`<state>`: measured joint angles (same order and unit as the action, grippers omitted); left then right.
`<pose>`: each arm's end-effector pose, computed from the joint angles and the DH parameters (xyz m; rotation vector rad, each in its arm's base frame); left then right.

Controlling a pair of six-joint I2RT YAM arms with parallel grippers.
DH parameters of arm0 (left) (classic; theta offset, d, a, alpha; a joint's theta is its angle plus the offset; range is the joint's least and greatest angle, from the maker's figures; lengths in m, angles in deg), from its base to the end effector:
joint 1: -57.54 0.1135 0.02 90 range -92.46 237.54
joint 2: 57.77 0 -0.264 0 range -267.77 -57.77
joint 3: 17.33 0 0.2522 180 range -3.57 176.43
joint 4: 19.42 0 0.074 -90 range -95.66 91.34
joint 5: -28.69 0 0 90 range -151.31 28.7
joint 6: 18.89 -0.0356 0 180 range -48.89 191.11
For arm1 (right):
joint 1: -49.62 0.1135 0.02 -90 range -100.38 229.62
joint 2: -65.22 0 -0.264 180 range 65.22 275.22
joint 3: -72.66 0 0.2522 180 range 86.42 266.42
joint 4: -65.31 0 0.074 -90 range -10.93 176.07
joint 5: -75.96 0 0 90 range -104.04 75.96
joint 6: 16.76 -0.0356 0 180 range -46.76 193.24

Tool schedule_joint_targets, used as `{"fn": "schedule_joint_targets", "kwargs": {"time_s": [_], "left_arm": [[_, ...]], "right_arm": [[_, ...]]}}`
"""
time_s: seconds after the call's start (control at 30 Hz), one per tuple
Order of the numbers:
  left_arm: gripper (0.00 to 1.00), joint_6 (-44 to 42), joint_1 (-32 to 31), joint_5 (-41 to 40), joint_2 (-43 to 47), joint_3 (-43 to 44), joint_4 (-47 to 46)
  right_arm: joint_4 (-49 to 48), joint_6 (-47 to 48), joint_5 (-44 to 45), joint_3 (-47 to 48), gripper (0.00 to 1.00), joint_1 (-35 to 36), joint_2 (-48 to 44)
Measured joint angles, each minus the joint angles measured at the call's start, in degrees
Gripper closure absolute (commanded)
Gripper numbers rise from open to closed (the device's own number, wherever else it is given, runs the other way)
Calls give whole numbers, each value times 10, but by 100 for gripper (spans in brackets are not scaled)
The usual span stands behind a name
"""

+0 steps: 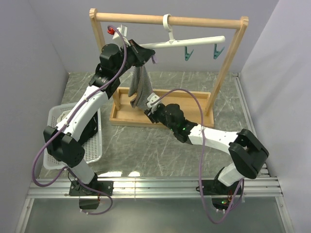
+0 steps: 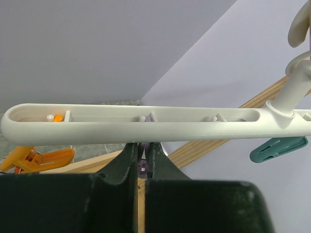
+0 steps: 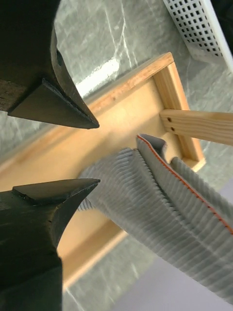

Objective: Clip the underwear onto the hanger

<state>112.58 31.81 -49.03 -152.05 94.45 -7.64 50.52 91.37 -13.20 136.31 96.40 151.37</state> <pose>0.3467 -0.1755 0.4634 -0.0299 1.5737 -1.0959 0.2359 0.2502 0.2657 -0.9129 1.4559 0.3593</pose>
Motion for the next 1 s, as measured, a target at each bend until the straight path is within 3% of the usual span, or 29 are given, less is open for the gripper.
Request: {"fn": "schedule_joint_targets", "kwargs": {"time_s": [0.23,0.43,0.57,0.67,0.83,1.0], "left_arm": [[100,2,0,-2,0,0,0],[100,2,-2,-6,0,0,0],[100,2,-2,-7,0,0,0],[100,2,-2,-7,0,0,0],[100,2,-3,-7,0,0,0],[100,2,-3,-7,0,0,1]], "right_arm": [[-6,-129,77,-2,47,22,15],[23,-303,92,42,54,33,69],[22,-332,88,54,59,35,99],[-11,-249,70,50,56,41,104],[-78,2,-42,21,42,48,76],[33,299,-195,31,26,28,35]]}}
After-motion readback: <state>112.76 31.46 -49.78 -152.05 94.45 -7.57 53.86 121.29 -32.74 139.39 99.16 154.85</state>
